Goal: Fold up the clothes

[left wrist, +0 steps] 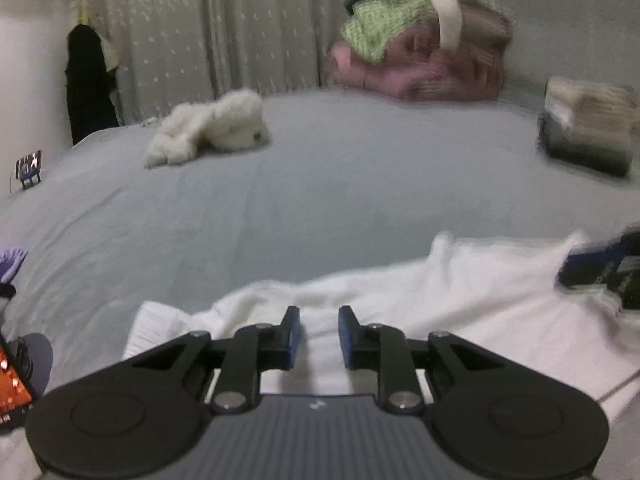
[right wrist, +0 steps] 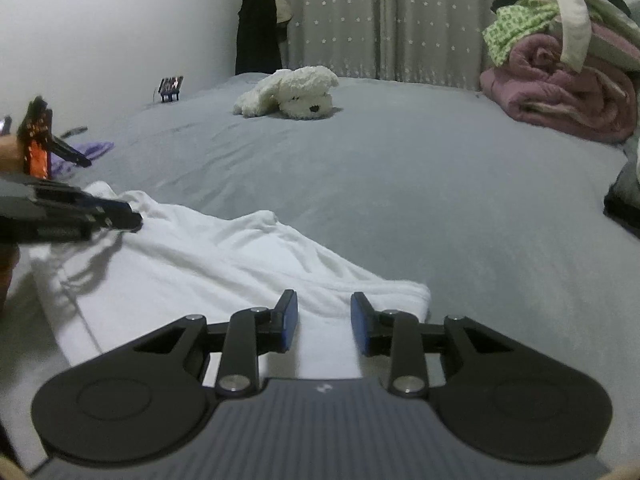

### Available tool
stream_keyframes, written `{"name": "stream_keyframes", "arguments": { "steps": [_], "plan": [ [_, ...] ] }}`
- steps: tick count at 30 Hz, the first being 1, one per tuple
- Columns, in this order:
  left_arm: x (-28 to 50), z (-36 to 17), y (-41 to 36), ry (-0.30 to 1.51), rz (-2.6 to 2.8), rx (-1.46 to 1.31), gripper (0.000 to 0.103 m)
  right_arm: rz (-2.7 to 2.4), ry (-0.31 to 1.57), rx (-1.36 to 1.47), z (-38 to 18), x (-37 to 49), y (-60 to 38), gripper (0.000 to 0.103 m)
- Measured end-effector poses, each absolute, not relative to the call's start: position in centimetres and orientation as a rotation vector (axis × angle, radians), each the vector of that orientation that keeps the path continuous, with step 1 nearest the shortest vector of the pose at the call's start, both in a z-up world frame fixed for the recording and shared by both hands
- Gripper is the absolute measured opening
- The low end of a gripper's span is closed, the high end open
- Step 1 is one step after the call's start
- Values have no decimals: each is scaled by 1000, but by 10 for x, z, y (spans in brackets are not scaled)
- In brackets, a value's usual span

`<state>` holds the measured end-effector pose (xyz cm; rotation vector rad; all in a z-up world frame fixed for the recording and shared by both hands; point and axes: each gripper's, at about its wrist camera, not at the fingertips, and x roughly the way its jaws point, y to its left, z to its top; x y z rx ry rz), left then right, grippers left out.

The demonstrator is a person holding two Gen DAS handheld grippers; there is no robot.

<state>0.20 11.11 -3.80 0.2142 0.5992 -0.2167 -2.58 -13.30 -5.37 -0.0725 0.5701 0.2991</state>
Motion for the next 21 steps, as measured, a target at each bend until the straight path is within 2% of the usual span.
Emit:
{"name": "stream_keyframes", "arguments": {
  "steps": [2,4,6,8,12,13,15,16,21],
  "plan": [
    [10,-36,122,615,-150,160,22,262,576,-82,-57,-20,-138,29],
    [18,-32,134,630,-82,98,21,248,581,-31,-54,-16,-149,28],
    [17,-27,145,626,-103,29,21,246,574,23,-48,-17,-159,34],
    [15,-28,149,620,-112,16,21,219,573,56,-44,-19,-168,48],
    [14,-37,145,622,-105,59,22,199,627,167,-48,-16,-185,48],
    [14,-37,144,621,-103,63,22,206,642,198,-52,-14,-186,46],
    [13,-38,143,619,-100,71,22,224,651,228,-58,-10,-182,28],
    [13,-38,142,618,-99,75,22,229,648,235,-59,-9,-180,8],
    [13,-40,139,612,-92,95,22,137,506,95,-35,-31,-165,6]
  ]
}}
